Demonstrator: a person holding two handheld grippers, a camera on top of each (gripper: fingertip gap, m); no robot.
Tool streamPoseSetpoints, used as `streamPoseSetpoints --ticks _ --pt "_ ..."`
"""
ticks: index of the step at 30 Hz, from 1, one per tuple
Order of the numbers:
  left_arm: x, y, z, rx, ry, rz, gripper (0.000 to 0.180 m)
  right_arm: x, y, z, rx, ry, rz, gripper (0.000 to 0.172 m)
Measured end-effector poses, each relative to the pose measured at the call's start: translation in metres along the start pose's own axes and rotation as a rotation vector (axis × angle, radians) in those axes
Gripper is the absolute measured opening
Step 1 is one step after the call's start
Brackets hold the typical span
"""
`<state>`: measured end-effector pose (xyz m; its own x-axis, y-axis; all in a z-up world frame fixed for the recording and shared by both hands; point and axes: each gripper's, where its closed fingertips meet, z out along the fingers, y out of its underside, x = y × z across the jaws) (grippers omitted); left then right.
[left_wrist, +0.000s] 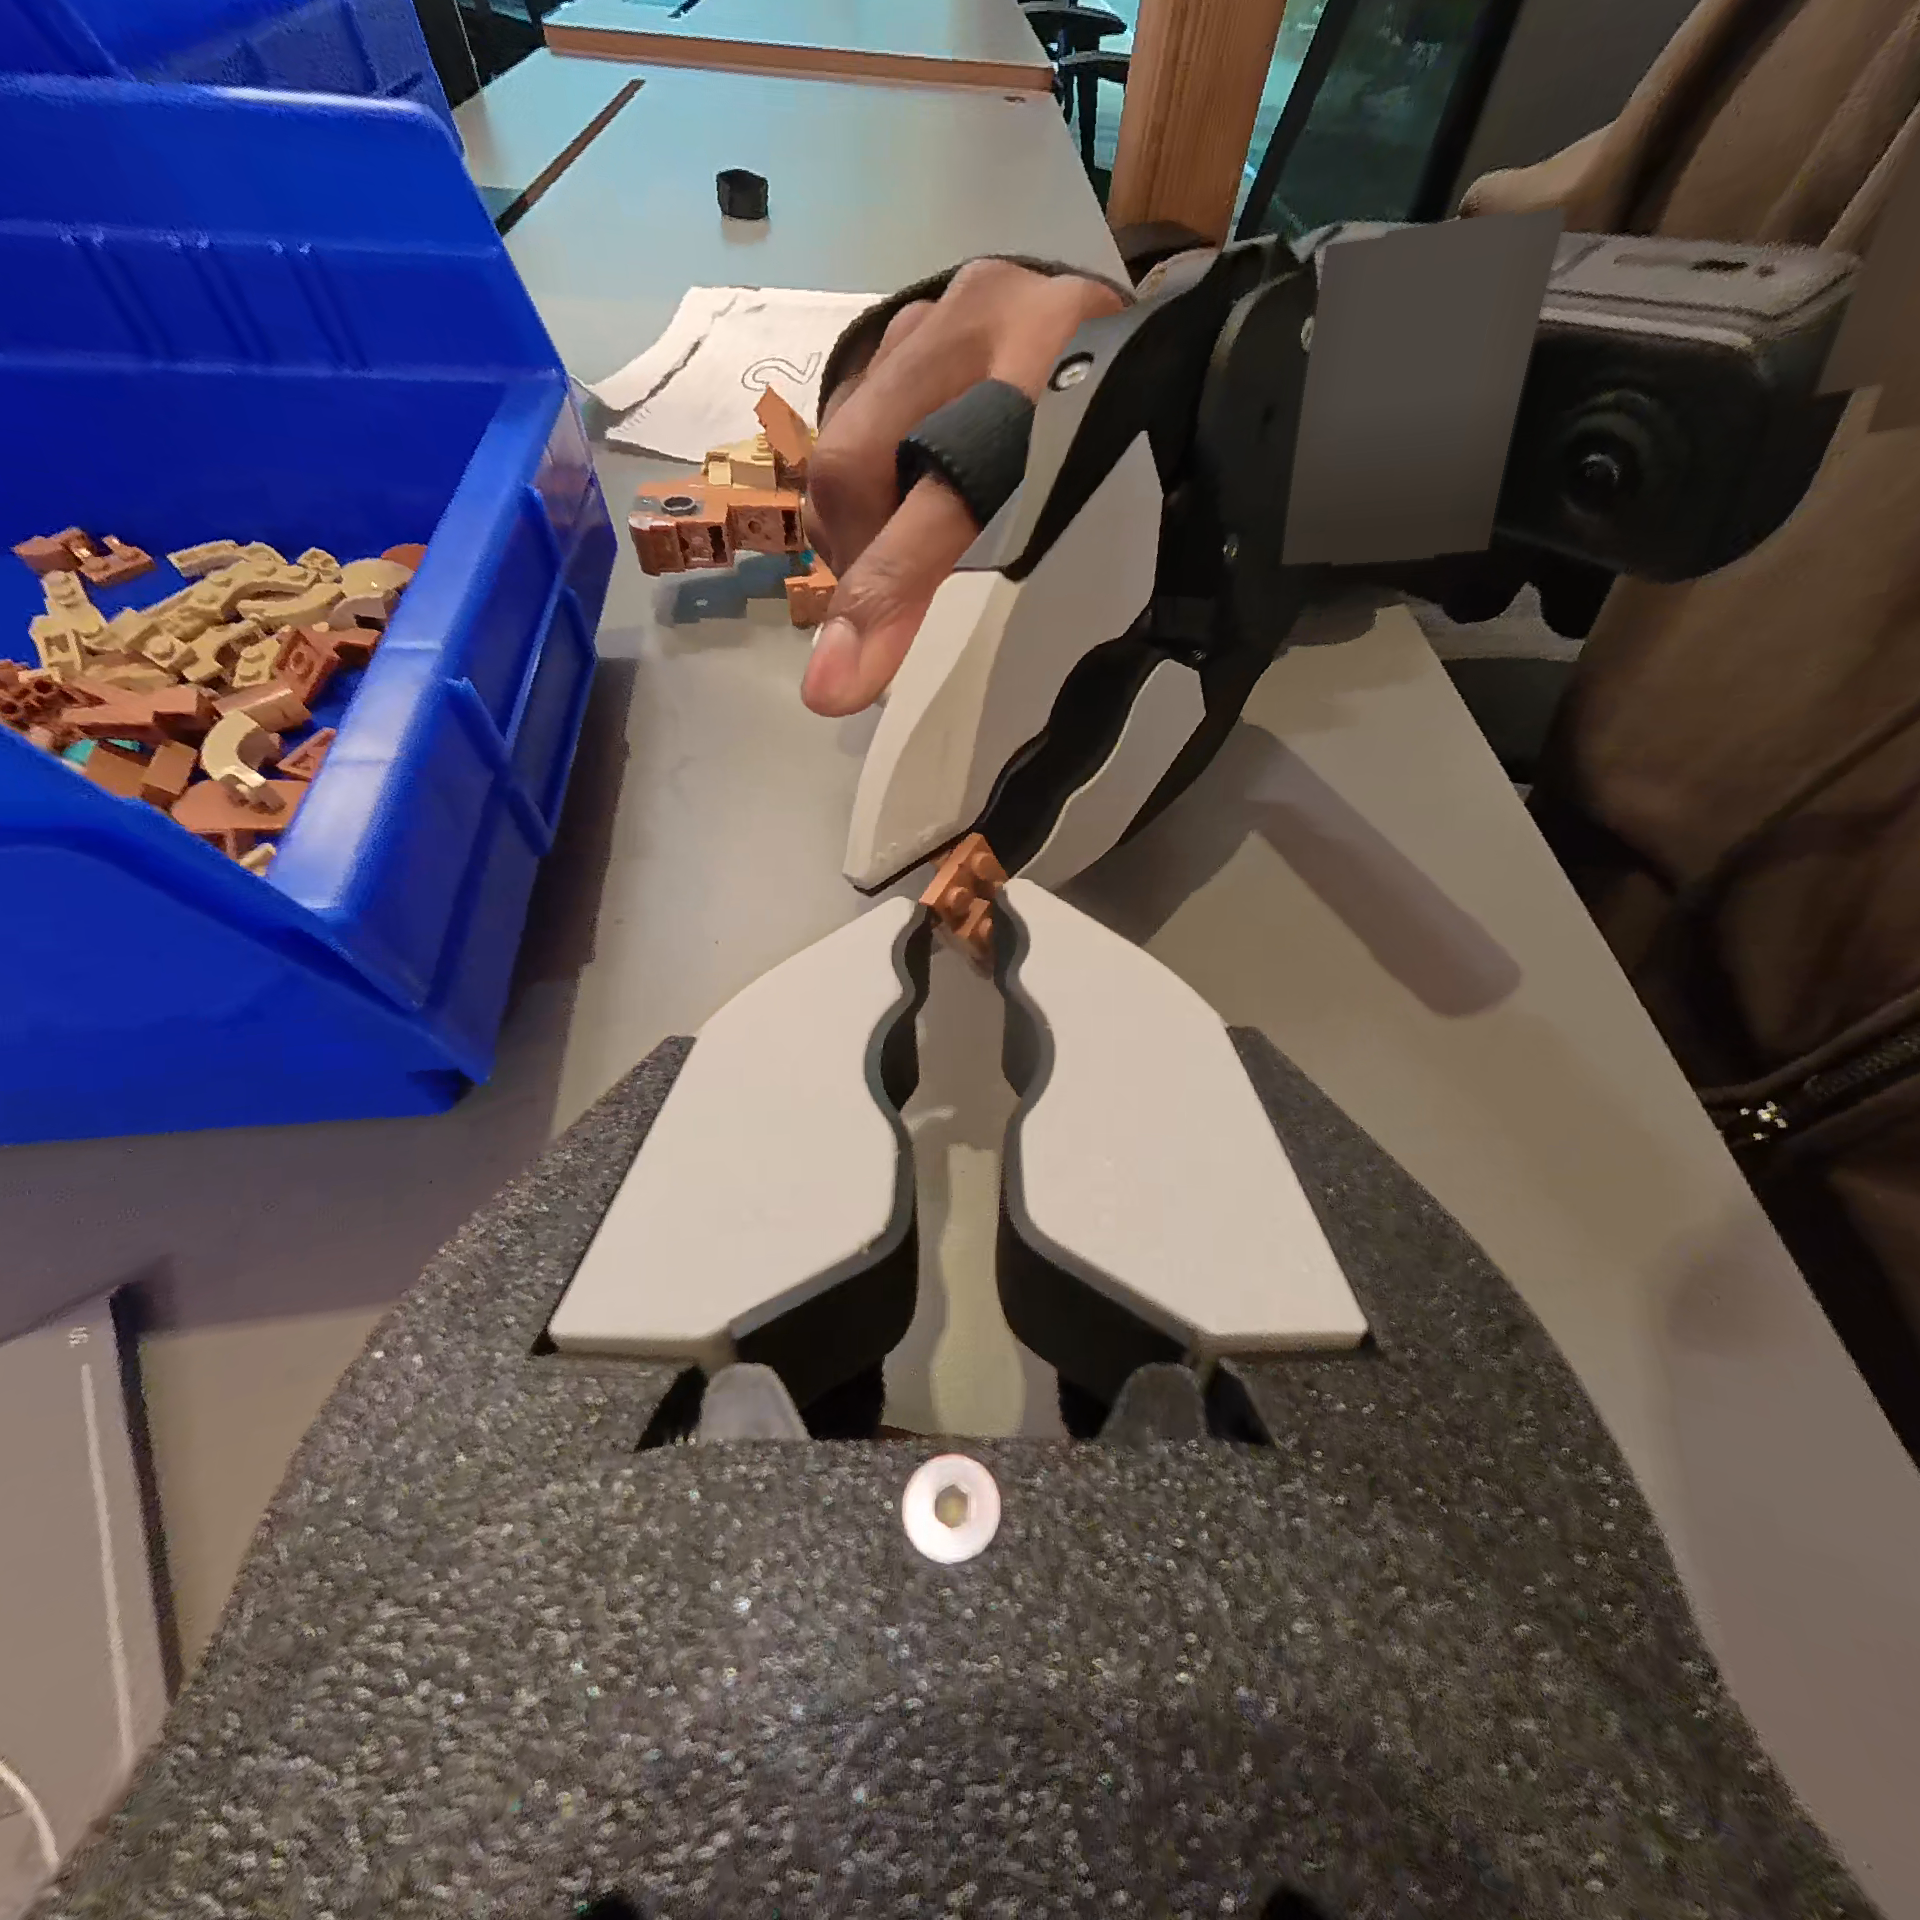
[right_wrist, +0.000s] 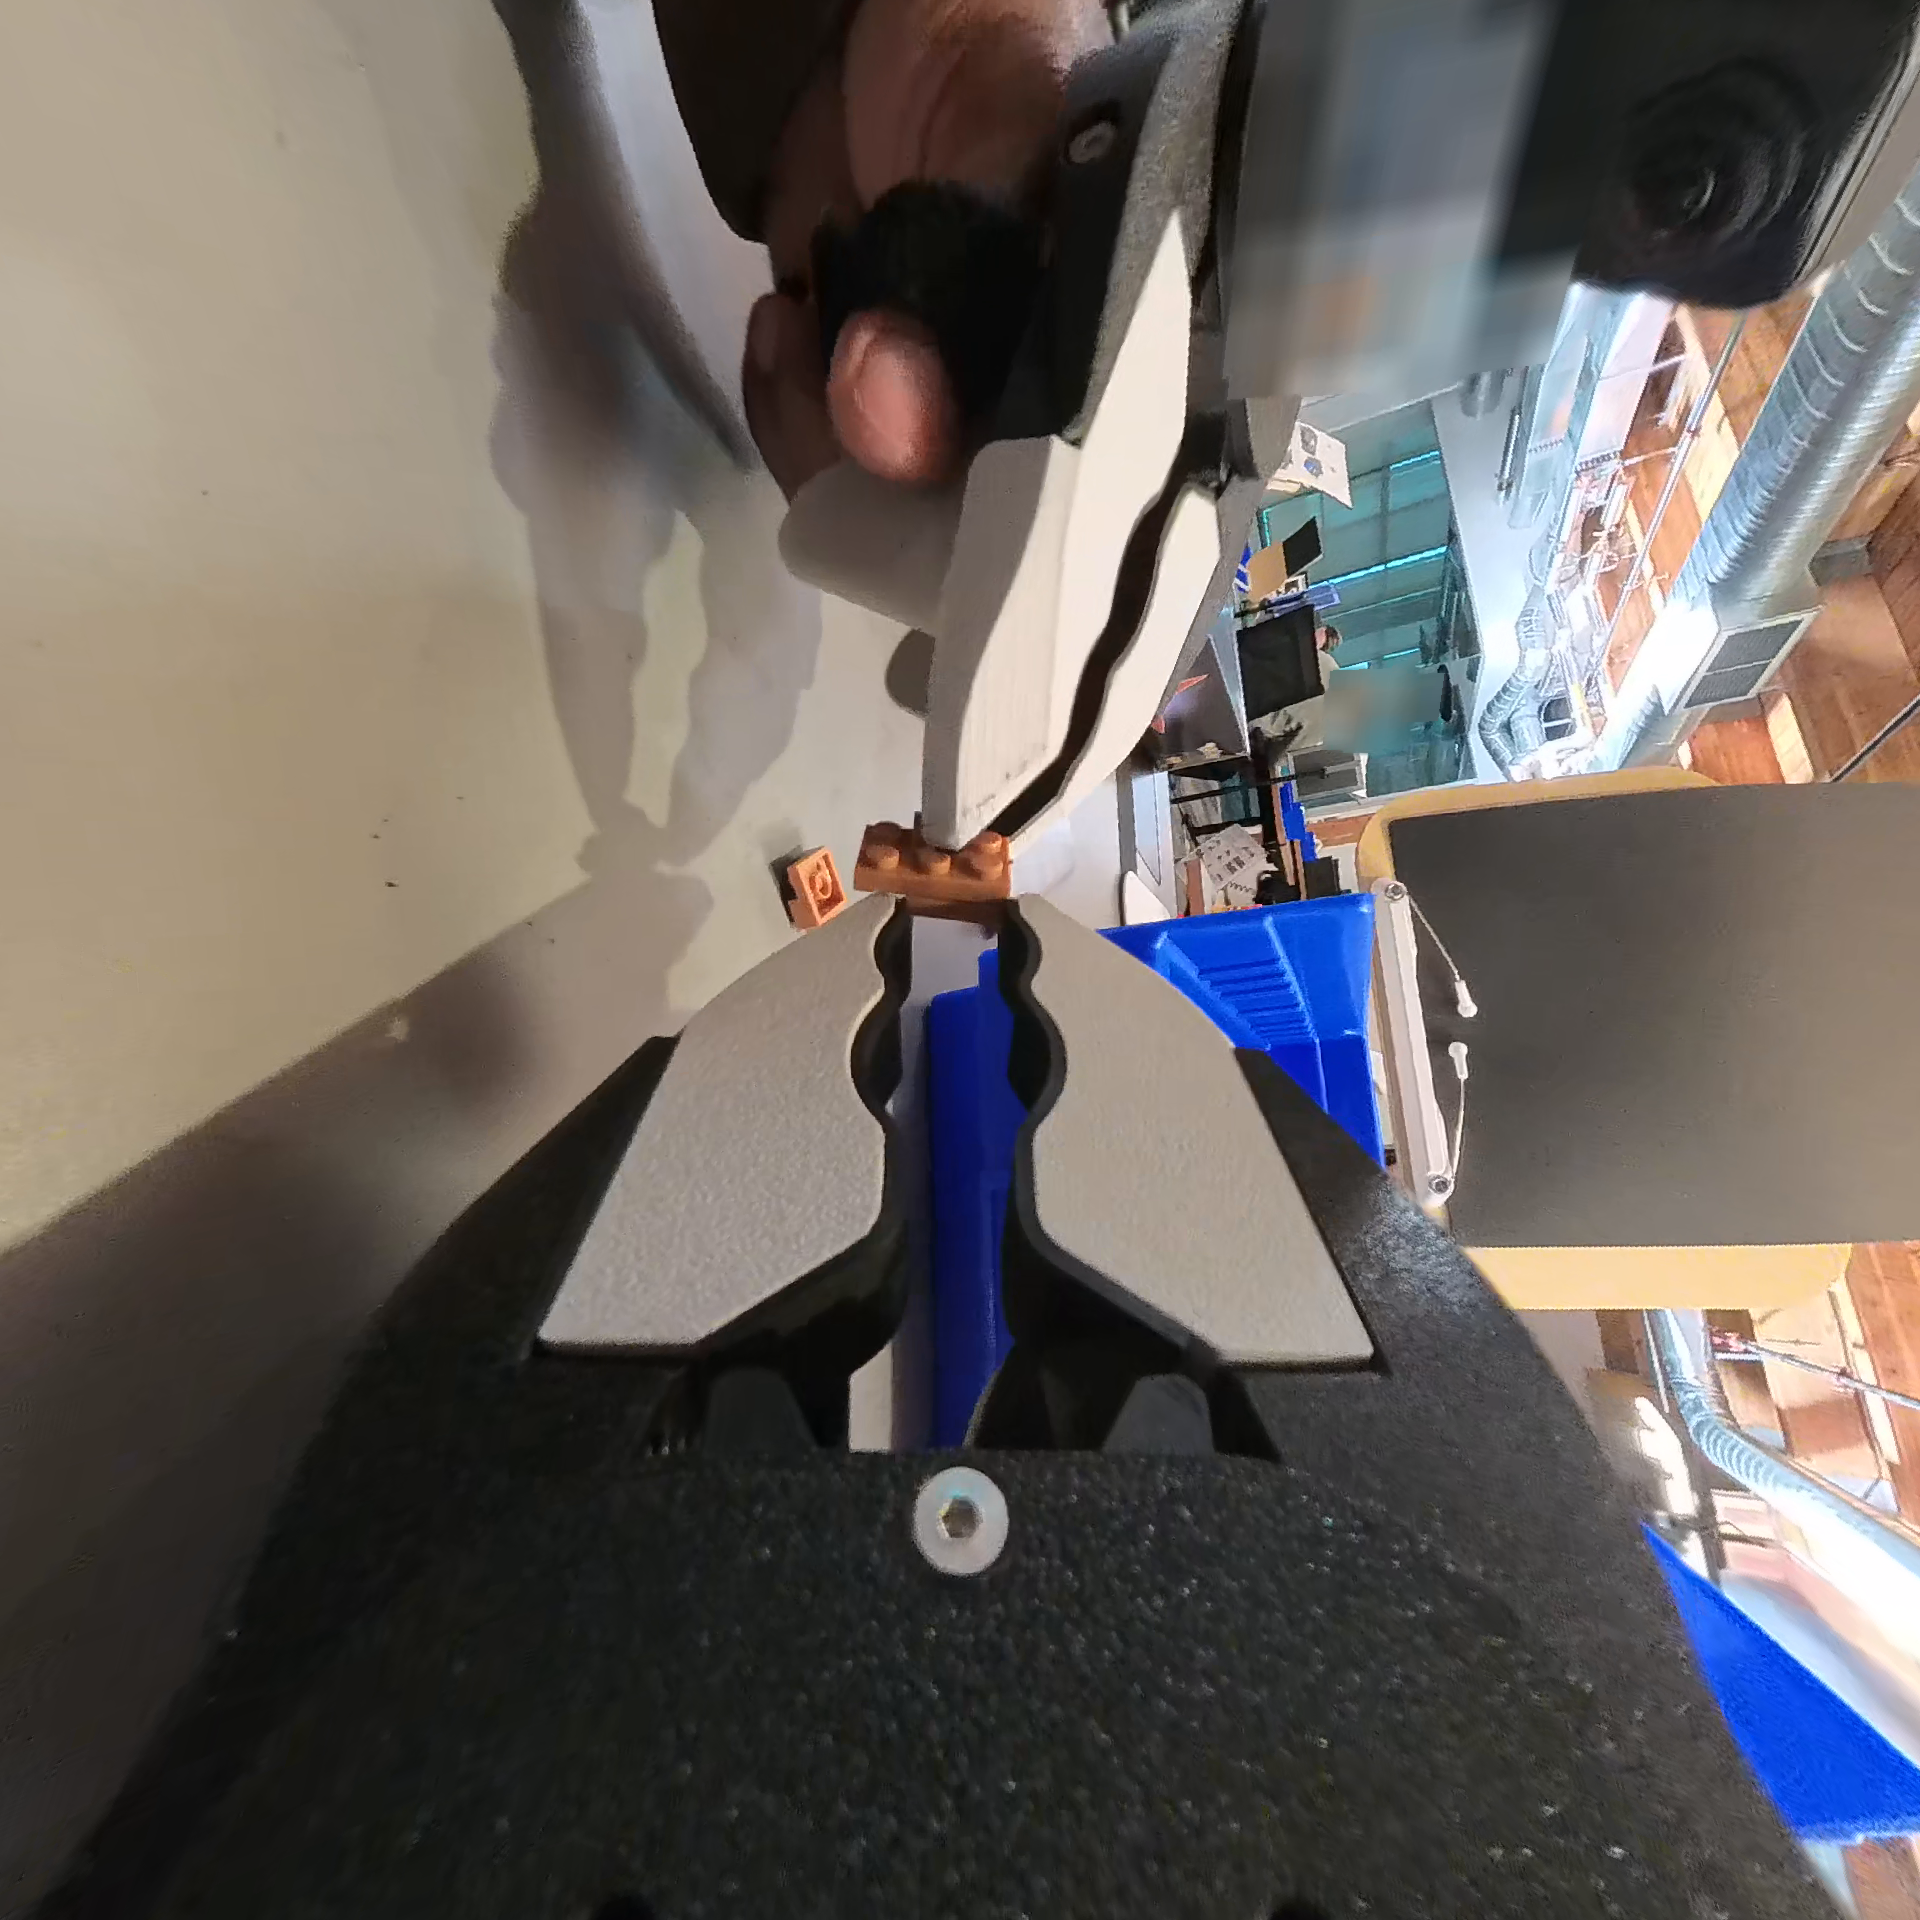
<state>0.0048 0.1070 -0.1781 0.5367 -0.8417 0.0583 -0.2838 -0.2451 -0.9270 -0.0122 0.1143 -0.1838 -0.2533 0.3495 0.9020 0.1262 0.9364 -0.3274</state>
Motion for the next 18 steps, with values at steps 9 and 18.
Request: streamPoseSetpoints --ticks 9,18 --pt "-0.001 -0.002 -0.001 0.006 -0.054 0.139 0.011 0.0 0.012 0.003 -0.043 -0.021 0.078 0.016" --pt "-0.007 0.002 0.001 -0.01 -0.077 0.105 0.011 -0.002 0.02 0.007 -0.081 -0.041 0.116 0.016"
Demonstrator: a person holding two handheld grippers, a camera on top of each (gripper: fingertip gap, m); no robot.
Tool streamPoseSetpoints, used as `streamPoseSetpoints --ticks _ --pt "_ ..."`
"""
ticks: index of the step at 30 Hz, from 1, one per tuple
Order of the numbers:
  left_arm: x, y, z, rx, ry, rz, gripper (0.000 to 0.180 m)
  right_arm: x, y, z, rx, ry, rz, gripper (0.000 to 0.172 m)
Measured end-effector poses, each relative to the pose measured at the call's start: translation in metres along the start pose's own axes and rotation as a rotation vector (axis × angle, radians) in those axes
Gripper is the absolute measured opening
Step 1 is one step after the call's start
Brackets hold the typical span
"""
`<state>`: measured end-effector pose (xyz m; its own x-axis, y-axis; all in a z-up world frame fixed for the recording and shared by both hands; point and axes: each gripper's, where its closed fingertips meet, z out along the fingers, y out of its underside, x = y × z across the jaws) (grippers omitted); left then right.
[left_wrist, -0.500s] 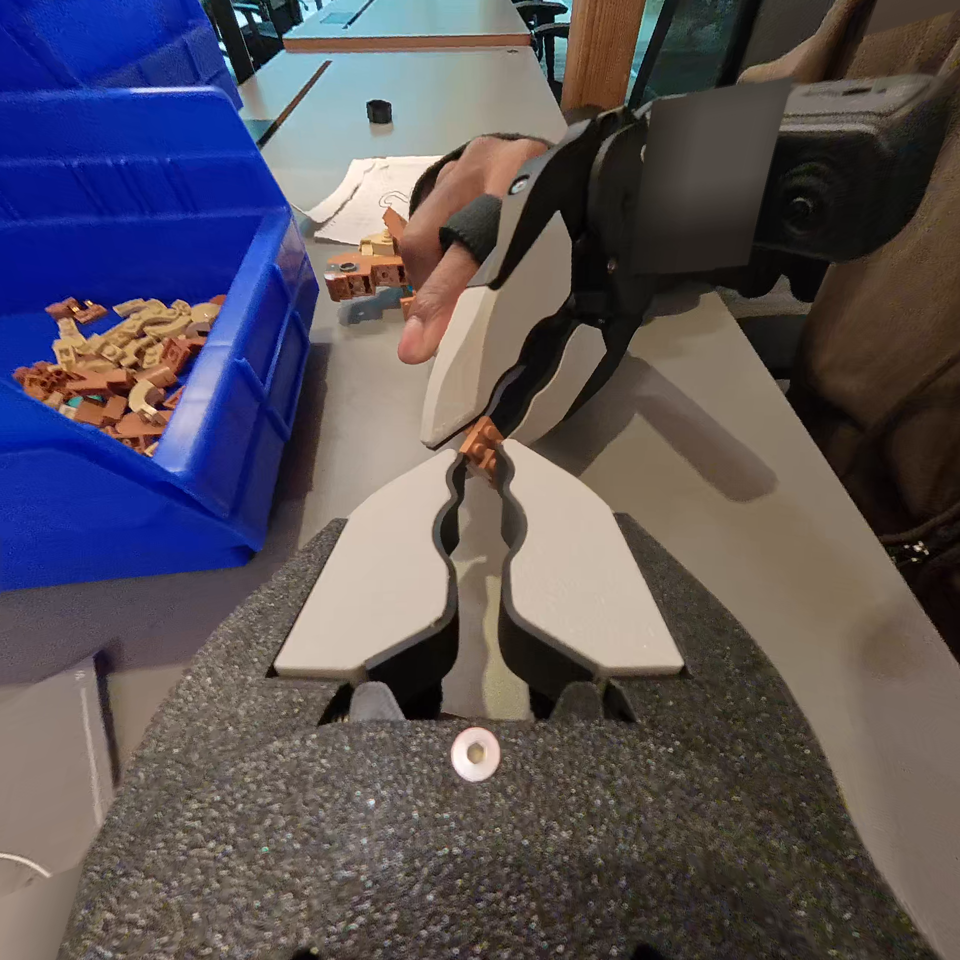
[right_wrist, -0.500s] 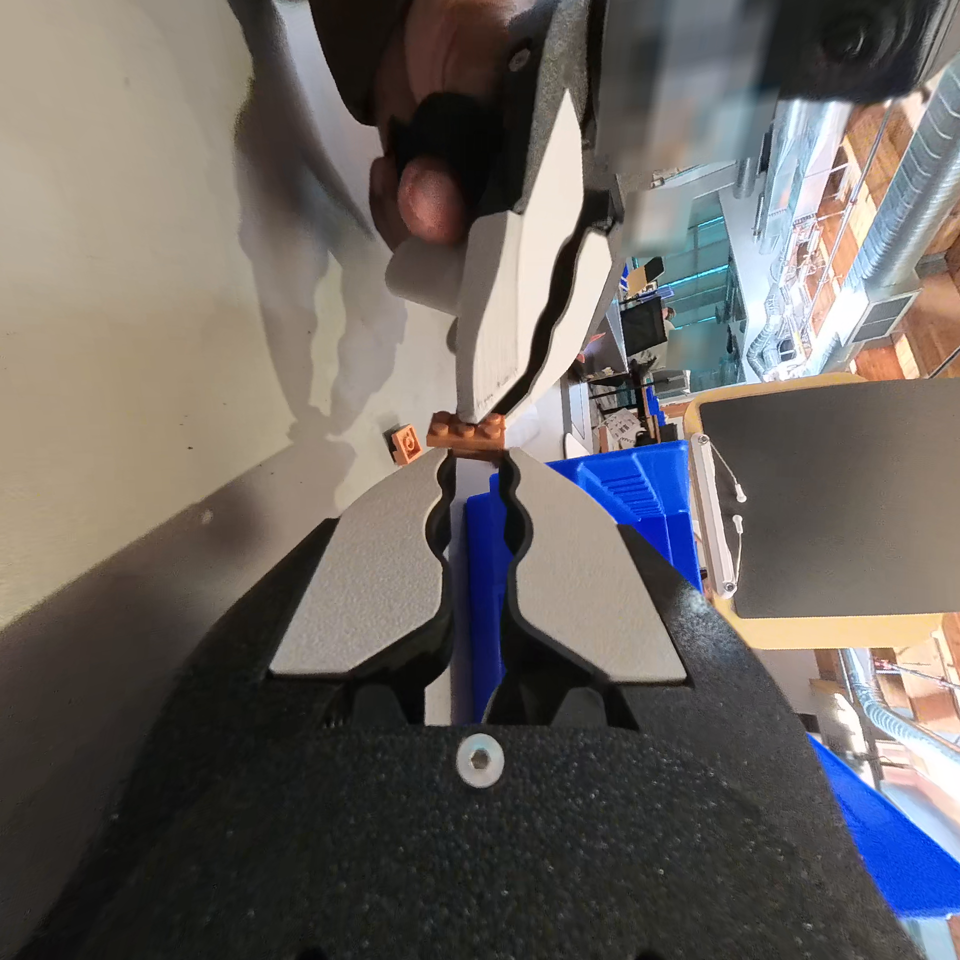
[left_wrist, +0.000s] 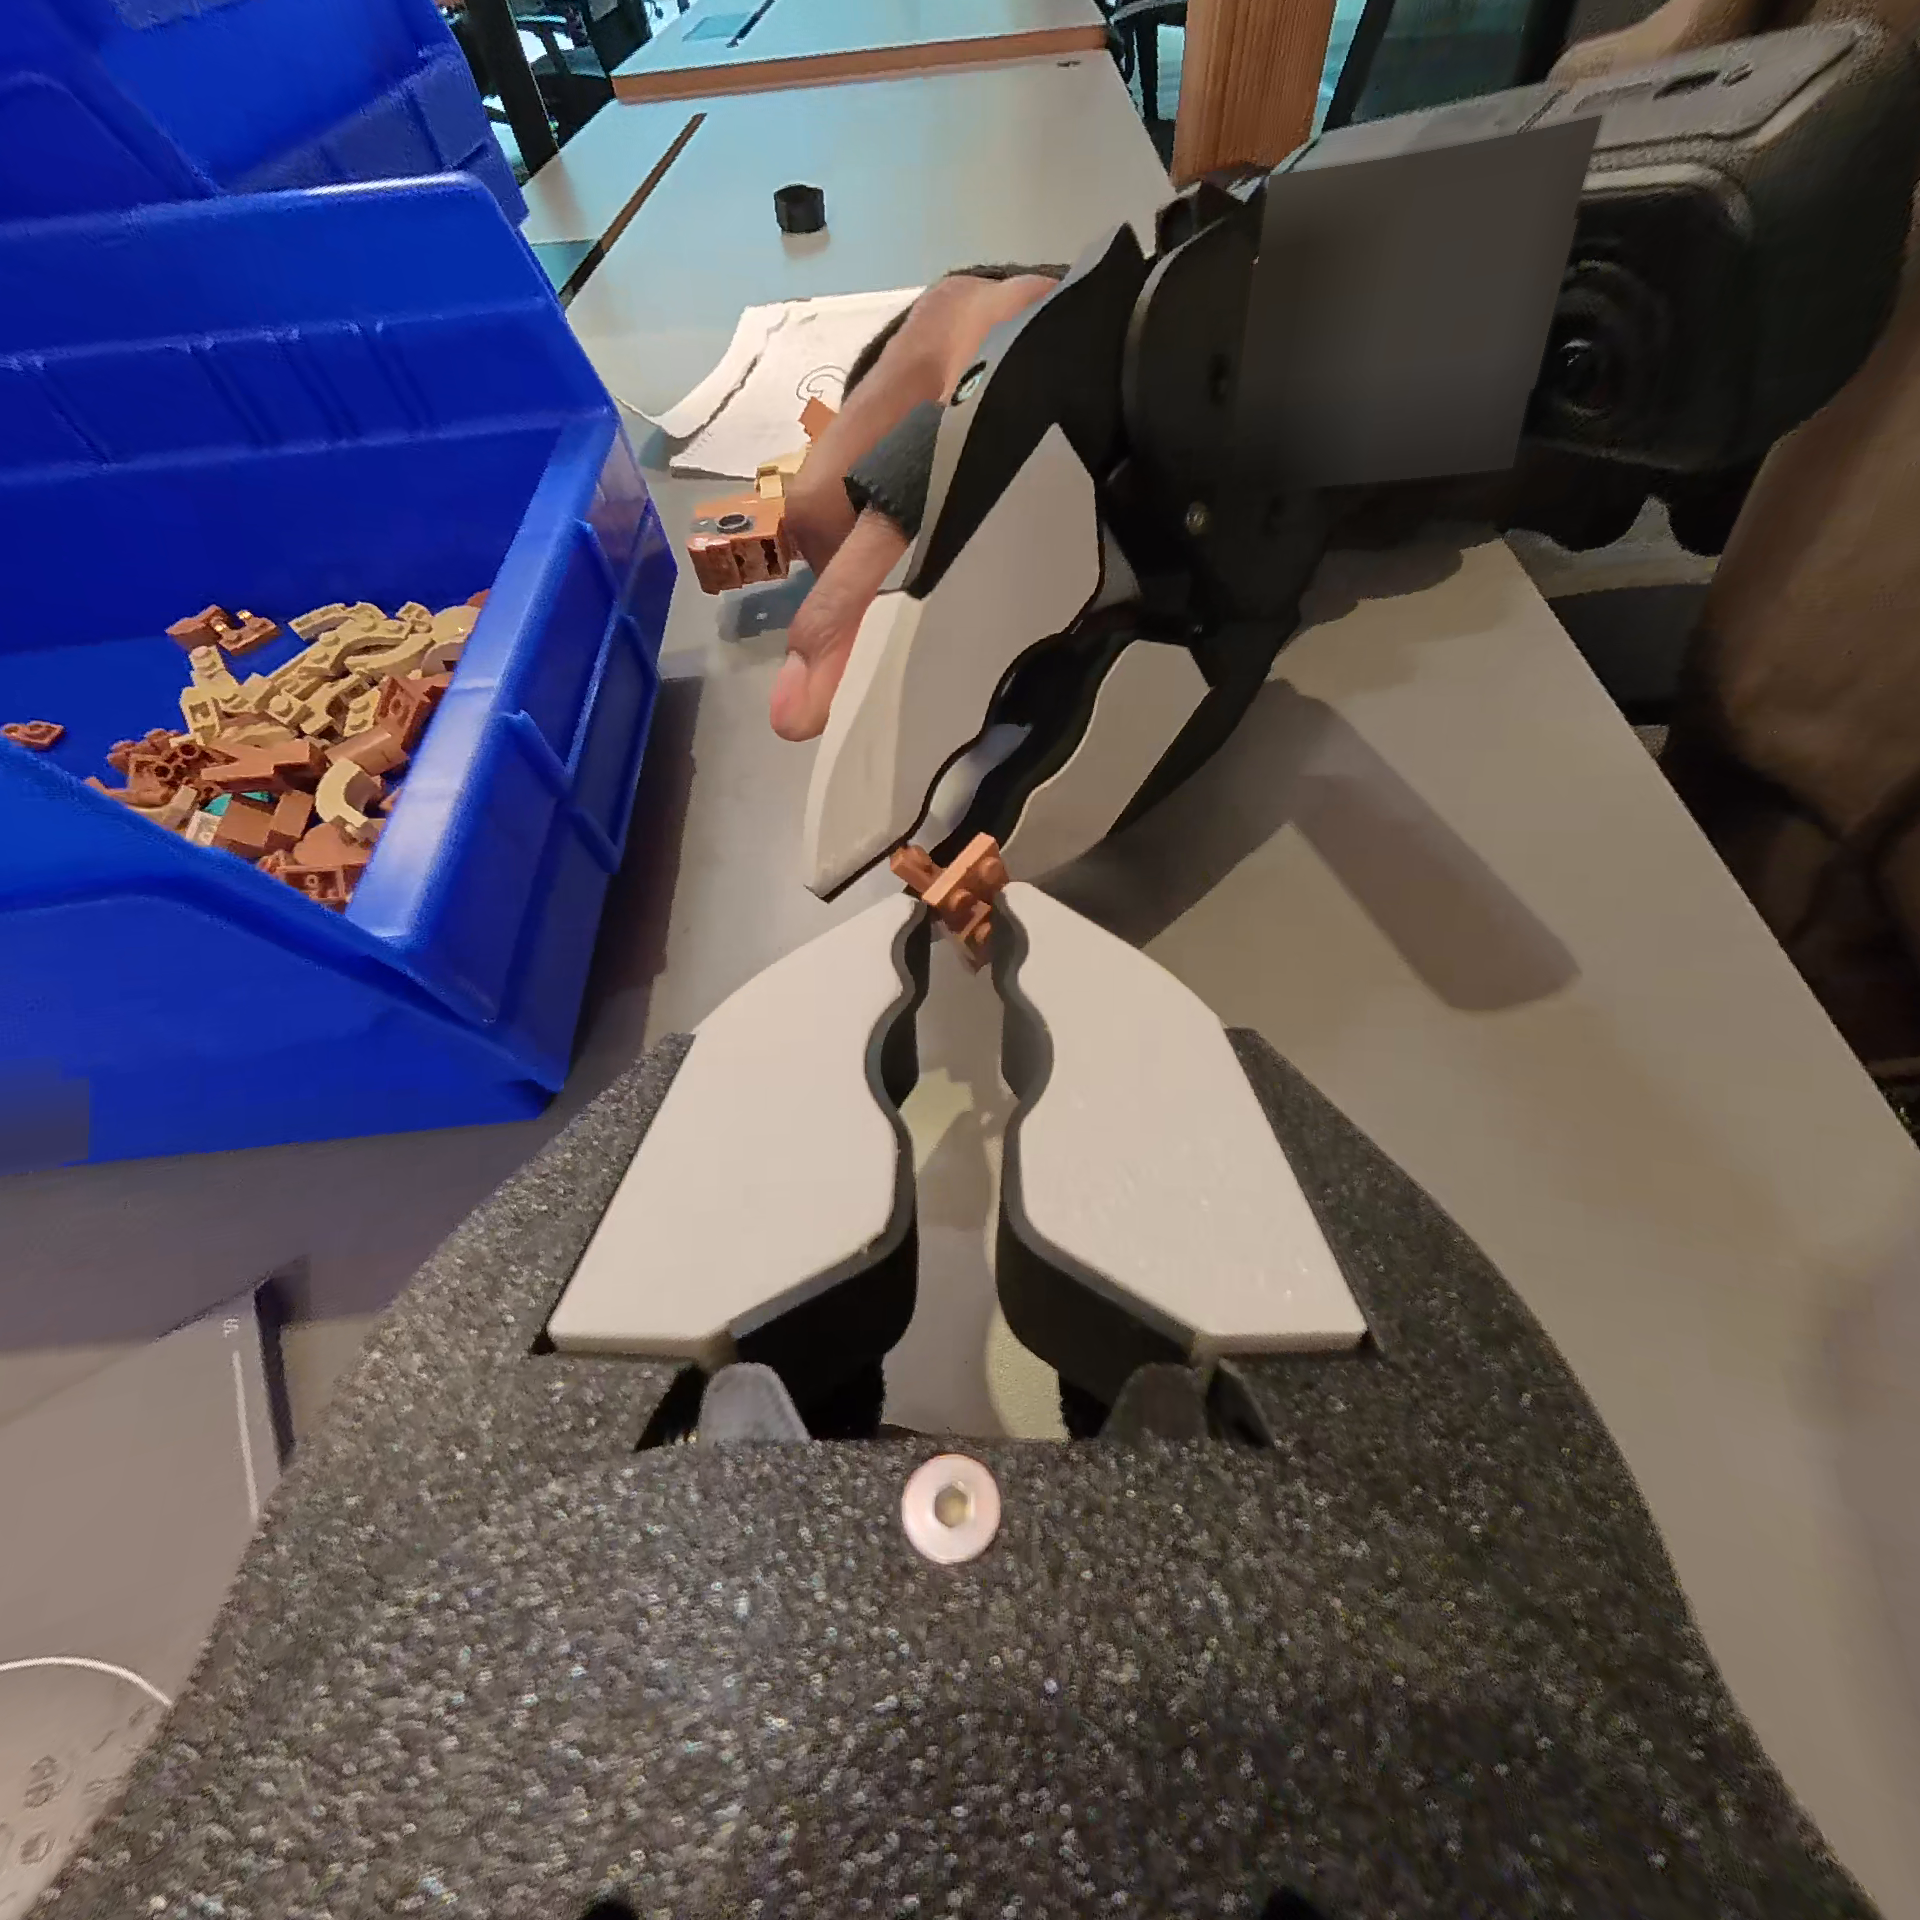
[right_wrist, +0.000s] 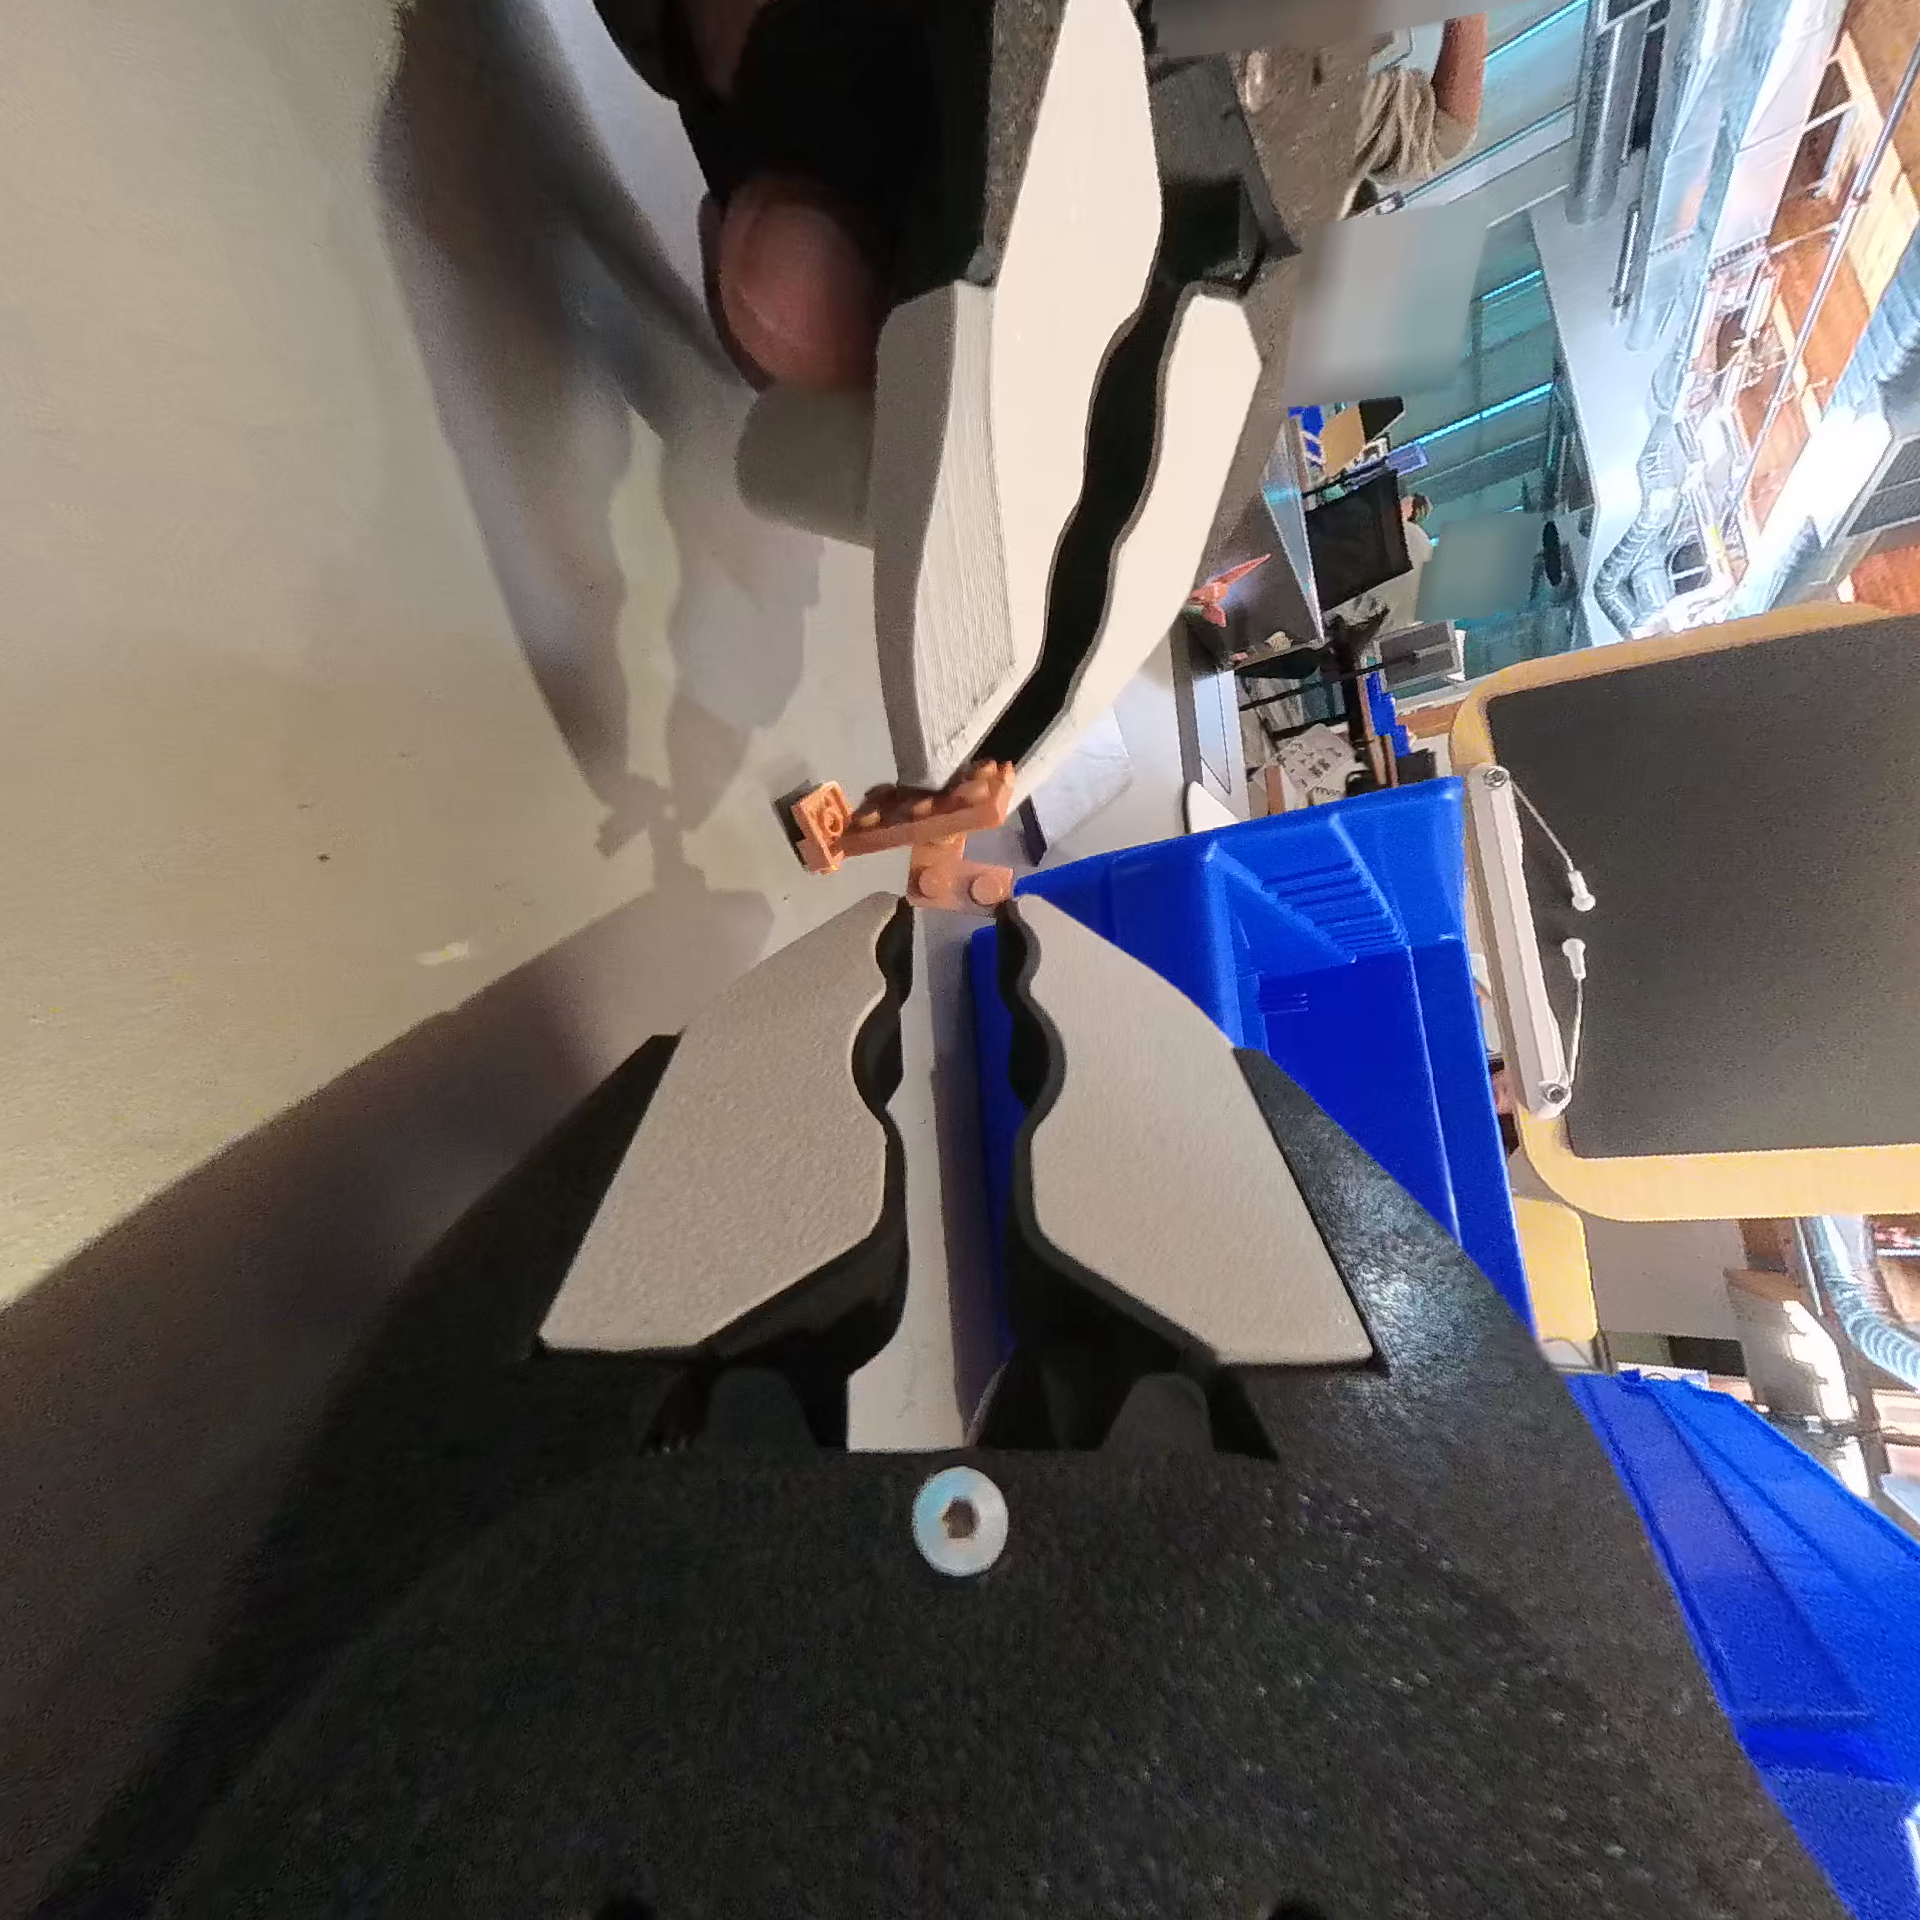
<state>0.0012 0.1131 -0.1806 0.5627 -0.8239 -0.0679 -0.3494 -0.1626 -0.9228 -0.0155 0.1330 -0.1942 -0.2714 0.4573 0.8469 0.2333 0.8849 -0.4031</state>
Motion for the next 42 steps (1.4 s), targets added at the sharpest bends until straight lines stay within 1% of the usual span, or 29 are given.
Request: streamPoseSetpoints --ticks 3,7,9,11,13,15,17,19,22,26,27,29,32,36,39,40,42 --pt "-0.001 -0.002 -0.003 0.024 0.011 -0.016 0.01 0.004 0.007 0.001 -0.038 0.013 0.017 0.016" --pt "-0.006 -0.006 -0.006 0.065 0.01 -0.06 0.01 0.013 0.012 -0.001 -0.053 0.033 0.066 0.015" --pt "-0.009 -0.006 -0.007 0.076 -0.002 -0.082 0.01 0.025 0.013 -0.003 -0.06 0.074 0.096 0.016" --pt "-0.013 -0.008 -0.008 0.091 -0.016 -0.115 0.01 0.048 0.018 -0.004 -0.079 0.142 0.144 0.016" --pt "-0.019 -0.01 -0.009 0.11 -0.043 -0.157 0.01 0.079 0.032 -0.004 -0.143 0.223 0.204 0.016" --pt "-0.027 -0.01 -0.011 0.123 -0.08 -0.219 0.01 0.107 0.055 -0.003 -0.271 0.283 0.298 0.017" --pt "-0.037 -0.009 -0.013 0.143 -0.121 -0.298 0.01 0.12 0.08 0.001 -0.399 0.272 0.41 0.018" --pt "-0.046 -0.007 -0.016 0.175 -0.154 -0.38 0.01 0.122 0.088 0.007 -0.432 0.235 0.505 0.028" --pt "-0.057 -0.007 -0.022 0.23 -0.179 -0.486 0.01 0.114 0.082 0.007 -0.399 0.198 0.557 0.029" --pt "-0.064 -0.008 -0.026 0.283 -0.183 -0.57 0.01 0.094 0.07 0.005 -0.358 0.145 0.582 0.03" --pt "-0.064 -0.009 -0.027 0.301 -0.179 -0.59 0.01 0.088 0.062 0.006 -0.329 0.119 0.589 0.03" --pt "-0.063 -0.015 -0.028 0.349 -0.147 -0.63 0.01 0.073 0.039 0.008 -0.221 0.037 0.61 0.03" --pt "-0.061 -0.026 -0.032 0.438 -0.103 -0.673 0.01 0.053 0.006 0.008 -0.082 -0.083 0.7 0.03" --pt "-0.059 -0.033 -0.034 0.501 -0.058 -0.695 0.01 0.049 -0.013 0.007 0.04 -0.138 0.814 0.029" --pt "-0.054 -0.035 -0.031 0.518 -0.017 -0.703 0.01 0.047 -0.021 0.006 0.102 -0.181 0.875 0.025" --pt "-0.052 -0.036 -0.03 0.519 -0.005 -0.702 0.01 0.046 -0.022 0.007 0.107 -0.186 0.885 0.021" --pt "-0.049 -0.037 -0.028 0.517 0.012 -0.693 0.01 0.047 -0.021 0.007 0.112 -0.174 0.891 0.005"
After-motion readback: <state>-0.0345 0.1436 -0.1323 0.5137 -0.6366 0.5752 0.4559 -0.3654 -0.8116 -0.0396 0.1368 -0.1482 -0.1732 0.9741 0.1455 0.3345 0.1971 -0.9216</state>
